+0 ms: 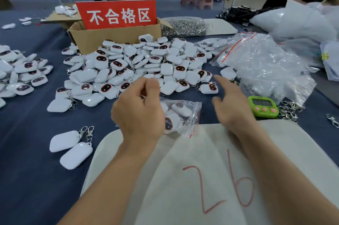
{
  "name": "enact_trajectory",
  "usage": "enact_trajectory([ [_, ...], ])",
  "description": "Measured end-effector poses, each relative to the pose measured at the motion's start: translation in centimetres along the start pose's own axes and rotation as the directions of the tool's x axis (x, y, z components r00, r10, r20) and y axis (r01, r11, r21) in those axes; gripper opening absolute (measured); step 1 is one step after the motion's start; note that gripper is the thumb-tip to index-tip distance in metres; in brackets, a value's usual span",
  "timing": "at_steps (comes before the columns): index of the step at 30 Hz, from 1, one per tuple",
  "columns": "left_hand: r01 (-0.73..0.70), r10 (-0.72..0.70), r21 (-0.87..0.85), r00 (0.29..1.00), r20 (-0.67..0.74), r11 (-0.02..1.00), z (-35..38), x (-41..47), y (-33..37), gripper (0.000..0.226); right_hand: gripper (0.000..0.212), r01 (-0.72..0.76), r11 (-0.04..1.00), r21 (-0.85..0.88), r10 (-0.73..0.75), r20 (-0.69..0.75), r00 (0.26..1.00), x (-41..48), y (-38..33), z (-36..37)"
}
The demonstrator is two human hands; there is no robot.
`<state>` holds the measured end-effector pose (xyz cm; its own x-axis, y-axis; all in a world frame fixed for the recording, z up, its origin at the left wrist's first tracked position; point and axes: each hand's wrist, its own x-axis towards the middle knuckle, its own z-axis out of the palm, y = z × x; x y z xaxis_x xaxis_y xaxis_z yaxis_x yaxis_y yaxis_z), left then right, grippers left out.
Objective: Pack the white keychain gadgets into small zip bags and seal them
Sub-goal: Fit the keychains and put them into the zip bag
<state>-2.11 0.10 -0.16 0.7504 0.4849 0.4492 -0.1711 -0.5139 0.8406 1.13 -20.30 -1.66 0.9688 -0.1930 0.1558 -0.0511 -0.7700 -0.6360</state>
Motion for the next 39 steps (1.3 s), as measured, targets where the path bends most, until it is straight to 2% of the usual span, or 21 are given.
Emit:
enact_trajectory([
  [2, 0.087, -0.088, -0.033, 0.996, -0.027, 0.996, -0.1, 0.6, -0.4, 0.04, 0.061, 0.065, 0.982, -0.177, -0.034, 0.171, 0.985, 0.5, 0.0, 0.9],
  [3, 0.125, -0.127, -0.051, 0.991, -0.032, 0.991, -0.1, 0.8, -0.6, 0.038, 0.059, 0.085, 0.974, -0.211, -0.046, 0.182, 0.982, 0.7, 0.2, 1.1],
  [7, 0.2, -0.21, -0.12, 0.975, -0.073, 0.972, -0.3, 1.5, -0.9, 0.033, 0.034, 0.054, 0.986, -0.157, -0.043, 0.07, 0.997, 0.4, 0.4, 0.6],
  [10, 0.091, -0.093, -0.02, 0.987, -0.128, 0.996, -0.7, 1.7, -1.1, 0.035, 0.024, 0.027, 0.987, -0.156, -0.017, 0.07, 0.997, -0.2, 0.3, 0.4],
  [12, 0.057, -0.055, 0.006, 0.987, -0.154, 0.998, -0.9, 1.8, -1.2, 0.034, 0.032, 0.012, 0.998, -0.066, -0.011, 0.005, 1.0, -0.7, 0.1, 0.2],
  [15, 0.094, -0.097, -0.029, 0.975, -0.201, 0.995, -1.1, 2.4, -1.4, 0.034, 0.052, 0.095, 0.987, 0.133, -0.076, -0.144, 0.987, -1.6, -0.6, -0.3],
  [17, 0.127, -0.138, -0.06, 0.962, -0.235, 0.99, -1.4, 2.9, -1.7, 0.033, 0.042, 0.118, 0.953, 0.279, -0.07, -0.176, 0.982, -2.0, -1.2, -0.7],
  [19, 0.121, -0.122, -0.021, 0.956, -0.267, 0.992, -1.8, 3.3, -2.1, 0.033, 0.03, 0.088, 0.902, 0.423, -0.031, -0.139, 0.99, -2.3, -1.8, -0.6],
  [21, 0.103, -0.096, 0.014, 0.956, -0.276, 0.995, -2.1, 3.6, -2.3, 0.031, 0.026, 0.05, 0.821, 0.569, 0.011, -0.103, 0.995, -2.6, -2.3, -0.5],
  [25, 0.133, -0.131, -0.009, 0.957, -0.259, 0.991, -2.3, 4.0, -2.6, 0.025, 0.025, -0.061, 0.552, 0.831, 0.124, -0.01, 0.992, -2.5, -2.5, -1.6],
  [28, 0.182, -0.175, 0.014, 0.963, -0.202, 0.983, -2.2, 4.1, -2.9, 0.015, 0.032, -0.205, 0.313, 0.928, 0.238, 0.132, 0.962, -2.2, -2.3, -2.3],
  [31, 0.236, -0.229, 0.033, 0.962, -0.151, 0.971, -1.9, 4.1, -2.9, 0.016, 0.014, -0.295, 0.068, 0.953, 0.301, 0.262, 0.917, -2.2, -2.6, -2.5],
  [33, 0.247, -0.24, 0.036, 0.961, -0.135, 0.968, -1.8, 3.9, -2.6, 0.019, 0.011, -0.307, -0.023, 0.951, 0.285, 0.301, 0.91, -2.2, -2.8, -2.4],
  [35, 0.25, -0.243, 0.046, 0.961, -0.132, 0.967, -1.8, 3.9, -2.6, 0.022, 0.014, -0.335, -0.011, 0.942, 0.254, 0.327, 0.91, -2.3, -3.1, -2.5],
  [39, 0.199, -0.181, 0.188, 0.977, -0.11, 0.962, -1.9, 3.6, -2.8, 0.027, 0.018, -0.387, 0.219, 0.896, 0.212, 0.343, 0.915, -2.4, -3.4, -2.3],
])
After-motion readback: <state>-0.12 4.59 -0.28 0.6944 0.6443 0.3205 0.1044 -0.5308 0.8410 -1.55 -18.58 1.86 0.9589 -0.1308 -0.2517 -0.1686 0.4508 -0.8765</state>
